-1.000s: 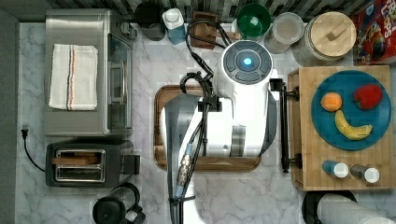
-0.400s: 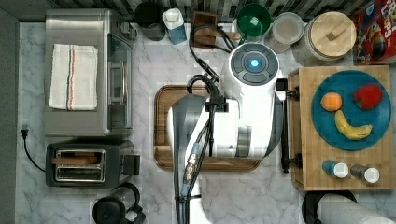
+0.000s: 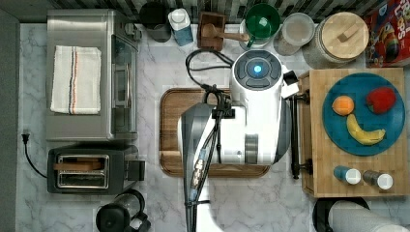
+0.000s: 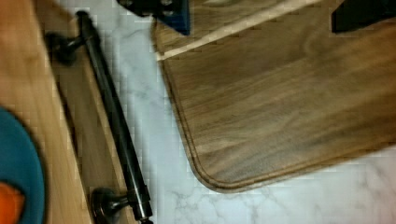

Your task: Open the drawer.

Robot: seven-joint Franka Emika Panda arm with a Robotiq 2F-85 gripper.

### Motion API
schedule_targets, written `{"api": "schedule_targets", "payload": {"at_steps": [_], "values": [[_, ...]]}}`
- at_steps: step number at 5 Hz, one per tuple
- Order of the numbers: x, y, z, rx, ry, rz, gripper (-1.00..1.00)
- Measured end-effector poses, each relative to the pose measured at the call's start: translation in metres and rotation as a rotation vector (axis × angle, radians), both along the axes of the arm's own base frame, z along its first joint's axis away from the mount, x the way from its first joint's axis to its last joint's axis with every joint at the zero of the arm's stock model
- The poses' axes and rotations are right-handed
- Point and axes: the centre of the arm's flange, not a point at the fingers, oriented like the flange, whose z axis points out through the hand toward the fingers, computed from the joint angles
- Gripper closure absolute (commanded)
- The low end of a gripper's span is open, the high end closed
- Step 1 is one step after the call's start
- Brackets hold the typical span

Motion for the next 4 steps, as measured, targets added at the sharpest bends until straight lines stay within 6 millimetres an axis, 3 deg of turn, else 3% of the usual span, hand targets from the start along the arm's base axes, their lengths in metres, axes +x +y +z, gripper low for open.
{"api": "schedule_targets", "payload": {"at_steps": [2, 4], "values": [[-0.02, -0.029, -0.04, 0.027, -0.005, 0.262, -1.0], [-0.048, -0.083, -0.075, 0.058, 0.019, 0.341, -1.0]]}}
